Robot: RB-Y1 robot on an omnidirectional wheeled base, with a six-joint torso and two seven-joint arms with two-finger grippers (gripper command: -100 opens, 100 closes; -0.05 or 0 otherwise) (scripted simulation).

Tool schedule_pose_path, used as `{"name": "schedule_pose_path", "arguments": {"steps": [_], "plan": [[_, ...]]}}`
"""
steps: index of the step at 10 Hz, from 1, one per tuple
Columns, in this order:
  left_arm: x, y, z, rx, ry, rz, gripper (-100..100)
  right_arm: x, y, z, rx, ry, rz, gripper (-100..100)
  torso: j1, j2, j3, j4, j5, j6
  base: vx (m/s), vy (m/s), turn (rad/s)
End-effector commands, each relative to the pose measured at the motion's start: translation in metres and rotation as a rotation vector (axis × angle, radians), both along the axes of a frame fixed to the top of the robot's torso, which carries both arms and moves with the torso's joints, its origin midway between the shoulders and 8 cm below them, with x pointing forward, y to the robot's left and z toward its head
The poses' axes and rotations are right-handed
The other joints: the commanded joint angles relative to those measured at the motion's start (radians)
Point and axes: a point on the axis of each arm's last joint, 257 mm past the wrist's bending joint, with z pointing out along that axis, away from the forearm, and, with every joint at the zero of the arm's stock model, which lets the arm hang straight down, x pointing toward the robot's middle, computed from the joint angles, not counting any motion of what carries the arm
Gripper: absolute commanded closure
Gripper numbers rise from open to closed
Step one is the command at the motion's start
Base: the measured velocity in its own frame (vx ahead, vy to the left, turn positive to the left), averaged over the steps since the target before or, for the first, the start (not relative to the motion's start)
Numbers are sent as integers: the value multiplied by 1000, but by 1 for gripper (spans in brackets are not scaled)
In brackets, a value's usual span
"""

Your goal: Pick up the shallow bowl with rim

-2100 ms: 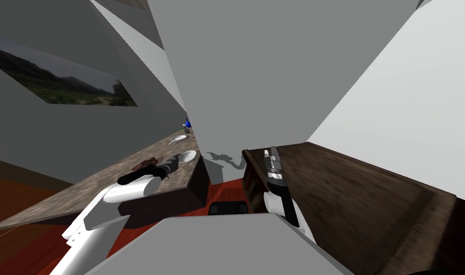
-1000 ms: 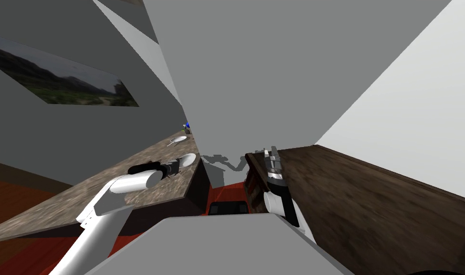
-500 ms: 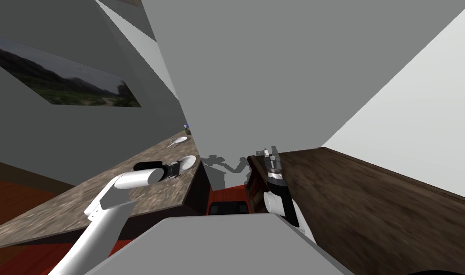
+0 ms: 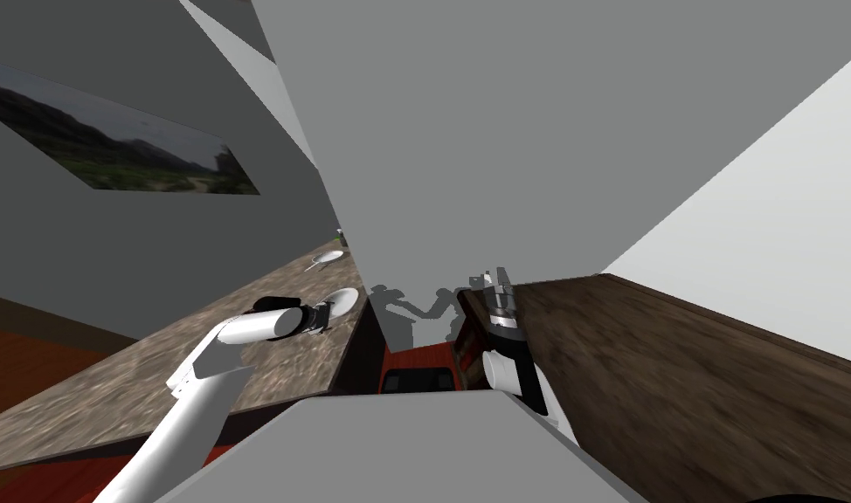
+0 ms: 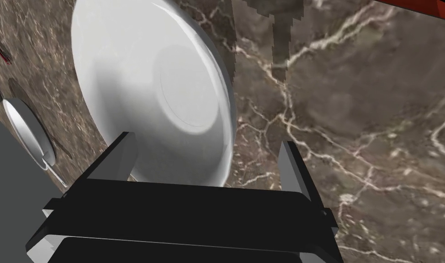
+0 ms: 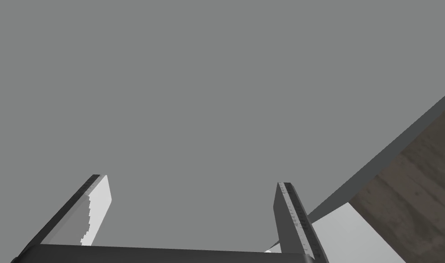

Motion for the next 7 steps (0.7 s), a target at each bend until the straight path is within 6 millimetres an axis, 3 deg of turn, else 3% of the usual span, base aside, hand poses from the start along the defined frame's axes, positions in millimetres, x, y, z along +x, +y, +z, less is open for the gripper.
{"name": "schedule_pose_path", "arguments": {"steps": [1,2,5,6,7], "plan": [[0,0,0,0,0,0,0,0,0,0,0,0,0,0,0,0,0,0,0,0,6,2,-1],[3,2,-7,0,-1,3,-100,0,0,0,0,0,0,0,-1,2,1,0,0,0,9,4,-21],[5,2,-12,1,0,5,-100,0,0,0,0,0,0,0,-1,2,1,0,0,0,10,3,-16],[6,2,-13,1,-2,5,100,0,0,0,0,0,0,0,-1,2,1,1,0,0,0,0,0],[5,2,-13,1,-2,5,100,0,0,0,0,0,0,0,-1,2,2,1,0,0,0,0,0]]}}
